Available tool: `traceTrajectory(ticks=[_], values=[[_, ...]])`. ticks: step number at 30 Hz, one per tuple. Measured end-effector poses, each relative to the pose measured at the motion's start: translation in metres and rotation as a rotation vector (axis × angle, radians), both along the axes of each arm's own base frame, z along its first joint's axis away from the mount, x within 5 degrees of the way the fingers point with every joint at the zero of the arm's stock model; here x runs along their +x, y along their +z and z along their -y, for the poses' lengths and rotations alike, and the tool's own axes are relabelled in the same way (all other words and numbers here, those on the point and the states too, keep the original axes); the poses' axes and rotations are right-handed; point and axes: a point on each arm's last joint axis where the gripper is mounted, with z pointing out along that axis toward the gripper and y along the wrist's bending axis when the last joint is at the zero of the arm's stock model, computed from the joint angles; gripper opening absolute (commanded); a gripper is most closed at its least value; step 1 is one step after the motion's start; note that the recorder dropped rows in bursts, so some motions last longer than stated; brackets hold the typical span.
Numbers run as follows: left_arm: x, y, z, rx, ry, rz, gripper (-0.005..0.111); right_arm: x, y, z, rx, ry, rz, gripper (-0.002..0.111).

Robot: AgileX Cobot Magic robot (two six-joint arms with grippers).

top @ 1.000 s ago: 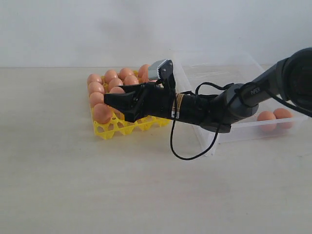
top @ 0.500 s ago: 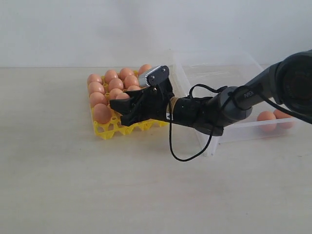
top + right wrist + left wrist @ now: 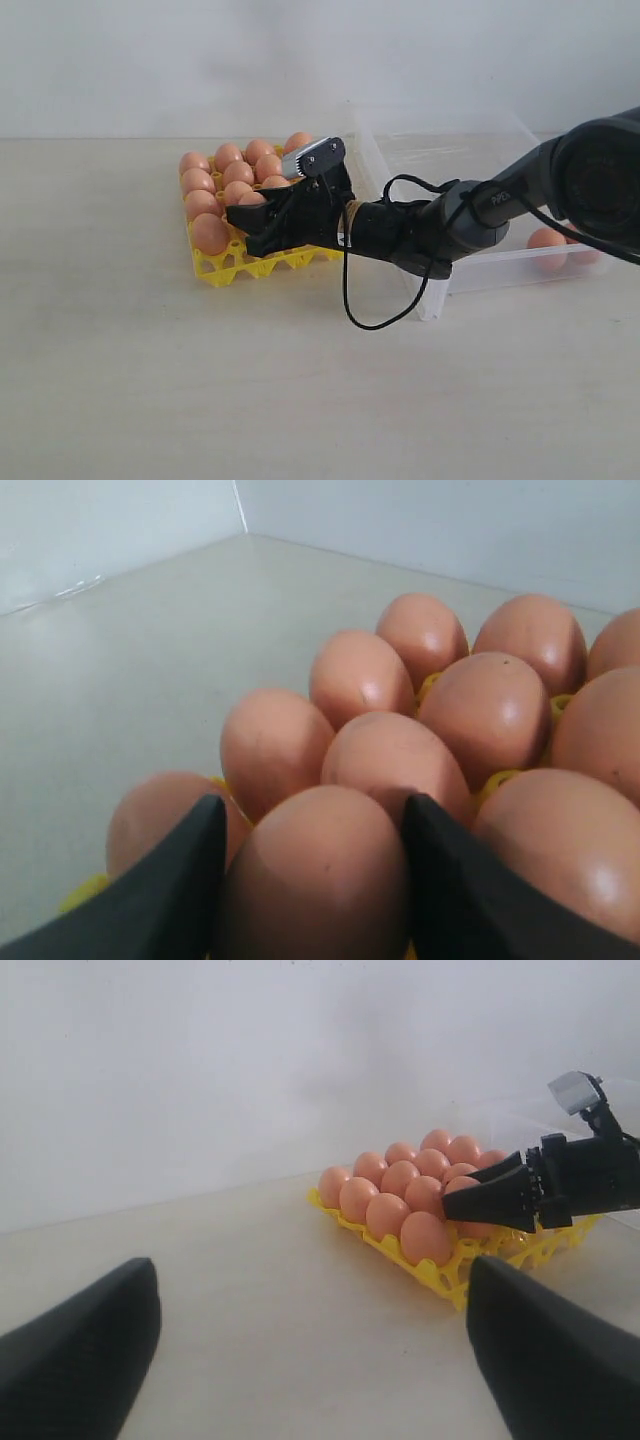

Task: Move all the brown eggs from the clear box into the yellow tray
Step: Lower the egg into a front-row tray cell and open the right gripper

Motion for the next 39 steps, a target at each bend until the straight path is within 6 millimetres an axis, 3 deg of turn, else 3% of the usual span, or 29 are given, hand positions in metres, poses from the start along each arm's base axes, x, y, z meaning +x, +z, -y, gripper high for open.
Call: traceTrajectory(ticks=[9, 11, 19, 23, 29, 36, 37, 39], values=[[0.000, 0.000, 0.000, 0.000, 0.000, 0.000, 0.078, 0.002, 0.001, -0.006, 0.008, -0.007, -0.023, 0.001], [0.000, 0.000, 0.000, 0.000, 0.000, 0.000, 0.078, 0.002, 0.001, -0.007, 0.010, -0.005, -0.031, 0.006], [0.000, 0.000, 0.000, 0.000, 0.000, 0.000, 0.078, -0.003, -0.001, -0.011, -0.010, 0.036, -0.026, 0.055], [0.000, 0.000, 0.000, 0.000, 0.000, 0.000, 0.078, -0.004, -0.001, -0.012, -0.011, 0.046, -0.026, 0.067], [0.000, 0.000, 0.000, 0.000, 0.000, 0.000, 0.078, -0.002, 0.001, -0.013, 0.007, -0.001, -0.027, 0.066], [0.000, 0.000, 0.000, 0.000, 0.000, 0.000, 0.078, 0.005, 0.040, -0.009, 0.005, -0.066, 0.016, 0.065], [0.000, 0.000, 0.000, 0.000, 0.000, 0.000, 0.078, 0.006, 0.042, -0.008, -0.014, -0.080, 0.013, 0.061], [0.000, 0.000, 0.000, 0.000, 0.000, 0.000, 0.078, 0.008, 0.054, -0.005, -0.077, -0.110, 0.008, 0.030]])
